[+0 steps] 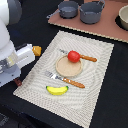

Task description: Interact with the objects in diverse but meaningful ways.

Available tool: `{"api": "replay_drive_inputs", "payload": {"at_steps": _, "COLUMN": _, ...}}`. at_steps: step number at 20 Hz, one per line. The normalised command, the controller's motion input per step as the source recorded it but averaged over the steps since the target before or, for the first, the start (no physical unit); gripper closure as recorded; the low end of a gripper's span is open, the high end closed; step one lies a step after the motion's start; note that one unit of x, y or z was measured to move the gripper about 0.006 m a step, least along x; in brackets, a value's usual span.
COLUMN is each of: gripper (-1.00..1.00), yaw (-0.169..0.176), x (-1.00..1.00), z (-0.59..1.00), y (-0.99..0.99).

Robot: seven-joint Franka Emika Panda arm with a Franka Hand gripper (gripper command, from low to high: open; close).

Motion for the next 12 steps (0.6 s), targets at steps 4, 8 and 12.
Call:
{"api": "replay_drive_inputs", "payload": {"at_steps": 4, "gripper": -1.0, "yaw": 0.0, "x": 0.01, "z": 0.08, "y": 0.09}}
{"api": "replay_drive_inputs", "payload": {"at_steps": 8, "gripper": -1.0, "yaw": -0.026, "x": 0.28, "z": 0.6, "y": 0.19}}
{"api": "replay_drive_inputs", "payload": {"at_steps": 12, "gripper": -1.0, "yaw": -0.035, "x": 0.69, "z": 0.87, "y": 0.3}}
